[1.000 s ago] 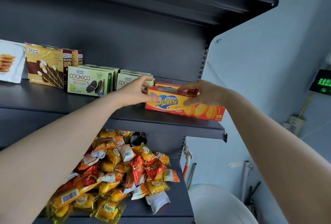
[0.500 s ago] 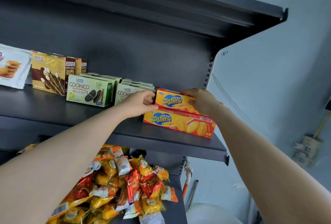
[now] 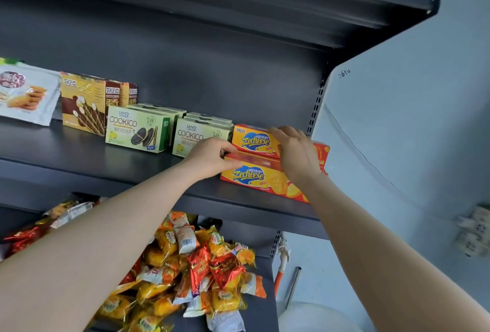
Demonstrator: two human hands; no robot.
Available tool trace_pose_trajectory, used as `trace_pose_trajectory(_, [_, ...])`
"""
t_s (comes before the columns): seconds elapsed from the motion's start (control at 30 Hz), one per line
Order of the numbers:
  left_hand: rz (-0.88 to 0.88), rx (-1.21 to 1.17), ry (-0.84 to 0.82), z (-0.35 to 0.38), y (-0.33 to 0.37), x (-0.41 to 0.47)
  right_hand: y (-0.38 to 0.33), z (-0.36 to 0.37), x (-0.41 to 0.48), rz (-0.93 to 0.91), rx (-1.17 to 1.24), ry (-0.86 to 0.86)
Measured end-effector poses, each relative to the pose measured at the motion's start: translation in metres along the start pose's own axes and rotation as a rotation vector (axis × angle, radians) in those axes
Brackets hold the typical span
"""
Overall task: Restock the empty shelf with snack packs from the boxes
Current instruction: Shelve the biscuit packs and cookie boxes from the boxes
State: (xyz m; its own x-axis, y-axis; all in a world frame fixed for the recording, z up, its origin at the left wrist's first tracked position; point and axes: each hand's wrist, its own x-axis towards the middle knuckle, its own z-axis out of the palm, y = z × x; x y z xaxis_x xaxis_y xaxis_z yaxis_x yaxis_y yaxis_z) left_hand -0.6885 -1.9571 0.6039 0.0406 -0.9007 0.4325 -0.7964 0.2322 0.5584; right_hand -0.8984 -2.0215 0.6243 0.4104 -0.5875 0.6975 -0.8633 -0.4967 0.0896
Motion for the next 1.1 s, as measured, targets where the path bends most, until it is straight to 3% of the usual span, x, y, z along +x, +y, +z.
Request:
trace_pose_trajectory(0.23, [0.056, 0.079, 0.173, -0.024, -0.01, -0.023, -0.038, -0.008, -0.012, -0.248, 0.015, 0.101])
trace_pose_trajectory(0.53, [0.13, 0.338, 0.249, -0.109, -0.068, -0.102, -0.151, -0.004, -0.013, -0.37, 0.019, 0.171])
trace_pose_trajectory(0.87, [0.062, 0.603, 0.246, -0.247, -0.207, -0.239, -0.391, 0.016, -0.012, -0.582, 0.167, 0.15])
trace_pose_trajectory(1.1, [-0.103, 0.76, 0.266, -0.35, -0.313, -0.36, -0.582, 0.042, -0.017, -0.735, 0.374, 0.171])
